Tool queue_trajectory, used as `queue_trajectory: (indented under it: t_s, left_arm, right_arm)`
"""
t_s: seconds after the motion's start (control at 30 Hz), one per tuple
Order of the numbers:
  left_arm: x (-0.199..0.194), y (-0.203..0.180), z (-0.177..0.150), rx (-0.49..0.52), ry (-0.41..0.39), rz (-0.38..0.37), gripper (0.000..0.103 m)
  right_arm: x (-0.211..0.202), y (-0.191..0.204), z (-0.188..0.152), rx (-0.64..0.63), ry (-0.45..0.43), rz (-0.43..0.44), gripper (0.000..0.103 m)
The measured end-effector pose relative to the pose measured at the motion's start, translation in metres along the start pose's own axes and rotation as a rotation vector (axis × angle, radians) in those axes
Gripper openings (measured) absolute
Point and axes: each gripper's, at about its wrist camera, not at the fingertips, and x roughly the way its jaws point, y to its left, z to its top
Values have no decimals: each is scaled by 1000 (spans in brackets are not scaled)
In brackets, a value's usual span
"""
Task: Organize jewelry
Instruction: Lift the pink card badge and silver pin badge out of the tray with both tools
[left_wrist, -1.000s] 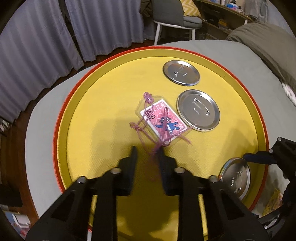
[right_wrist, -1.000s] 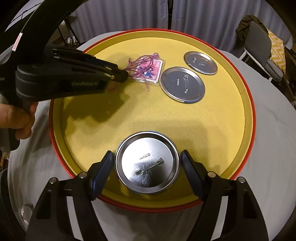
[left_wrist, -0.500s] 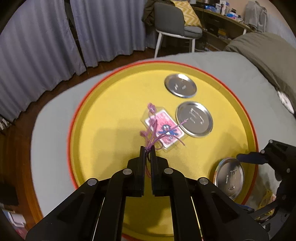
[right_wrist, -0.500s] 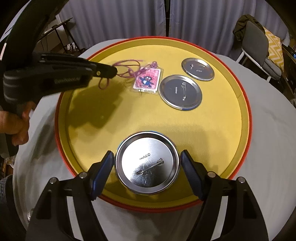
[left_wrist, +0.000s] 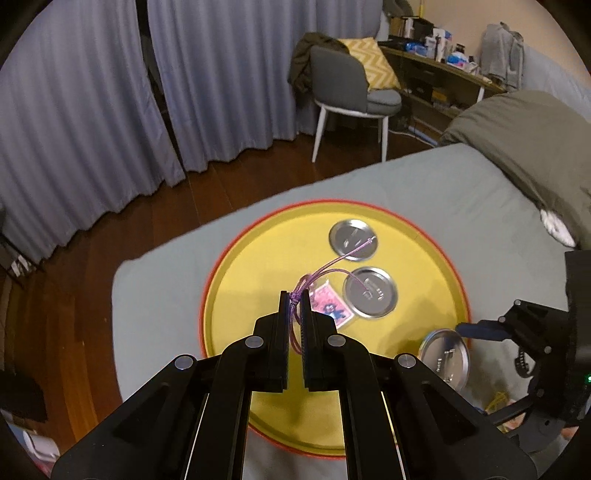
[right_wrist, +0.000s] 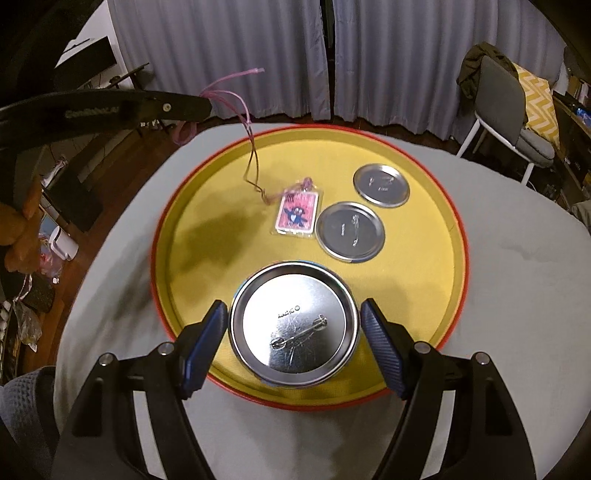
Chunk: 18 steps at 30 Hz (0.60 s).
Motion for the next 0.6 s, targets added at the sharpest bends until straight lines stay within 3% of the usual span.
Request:
queue_trajectory:
  t_s: [0.6]
  left_arm:
    - [-112, -36, 41, 42, -109, 33, 5]
  right_arm:
    - [-76, -8, 15, 1, -118, -13, 70]
